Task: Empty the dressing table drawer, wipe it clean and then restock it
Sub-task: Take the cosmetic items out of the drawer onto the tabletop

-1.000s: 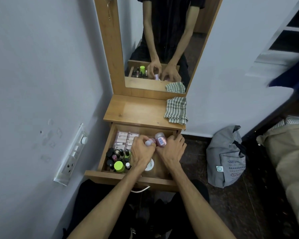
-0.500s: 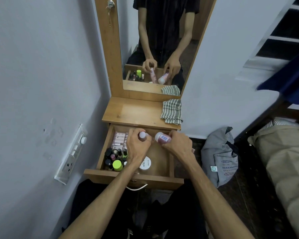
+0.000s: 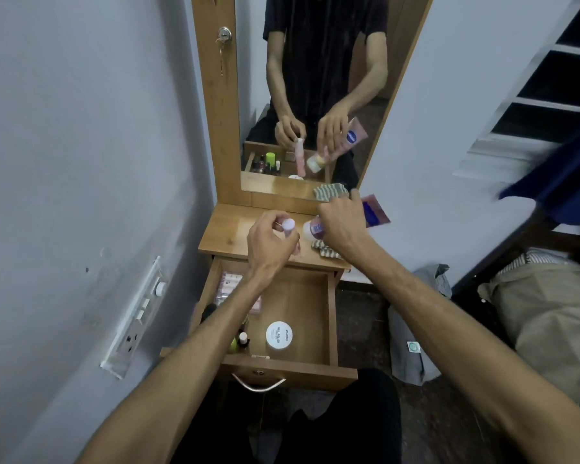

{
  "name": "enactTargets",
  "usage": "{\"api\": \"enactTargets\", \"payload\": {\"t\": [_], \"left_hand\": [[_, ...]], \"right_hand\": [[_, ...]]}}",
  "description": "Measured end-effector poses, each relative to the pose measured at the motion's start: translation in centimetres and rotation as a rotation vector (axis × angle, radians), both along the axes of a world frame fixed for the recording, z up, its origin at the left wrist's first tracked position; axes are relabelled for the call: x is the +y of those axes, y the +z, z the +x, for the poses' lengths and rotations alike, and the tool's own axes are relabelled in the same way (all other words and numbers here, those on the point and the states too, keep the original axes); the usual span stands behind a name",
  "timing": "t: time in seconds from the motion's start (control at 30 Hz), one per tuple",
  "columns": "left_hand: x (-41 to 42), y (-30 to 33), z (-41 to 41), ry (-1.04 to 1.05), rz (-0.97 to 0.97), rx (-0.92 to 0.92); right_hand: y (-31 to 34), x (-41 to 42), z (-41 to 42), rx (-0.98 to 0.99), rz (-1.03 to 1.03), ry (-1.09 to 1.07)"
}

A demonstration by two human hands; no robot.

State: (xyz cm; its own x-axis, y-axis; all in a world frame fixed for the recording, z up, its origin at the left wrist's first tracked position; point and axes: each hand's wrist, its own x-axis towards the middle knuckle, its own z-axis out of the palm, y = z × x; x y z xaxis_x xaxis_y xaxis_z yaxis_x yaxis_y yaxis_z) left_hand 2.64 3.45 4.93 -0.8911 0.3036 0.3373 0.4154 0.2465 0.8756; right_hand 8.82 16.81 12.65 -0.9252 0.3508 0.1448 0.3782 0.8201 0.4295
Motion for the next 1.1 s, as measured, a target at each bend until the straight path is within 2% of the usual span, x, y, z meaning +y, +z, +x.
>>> {"api": "enactTargets", "payload": {"t": [0.2,0.4,0.53,0.87,1.1], "left_hand": [[2.9,1.2,-3.7,-0.091,-0.047,0.064],[4.0,0.2,-6.1,-0.153,-0.049,0.049],[4.2,-0.6,-7.5,-0.148,-0.013,-0.015],[4.5,-1.4,-8.9,-0.179,0.017,-0.035],[4.6,-1.4,-8.7,-0.195,0.022,-0.023]], "right_hand": [[0.6,1.5,-5.3,-0.093,0.274,0.192],[-1.7,3.3,-8.0,-0.209,0.408,0.283],[-2.4,4.3,-9.3,-0.27,0.433,0.322],[-3.4,5.2,-11.3,-0.328,0.453,0.359],[-2.5,5.8,-11.6,-0.305,0.538,0.391]]}}
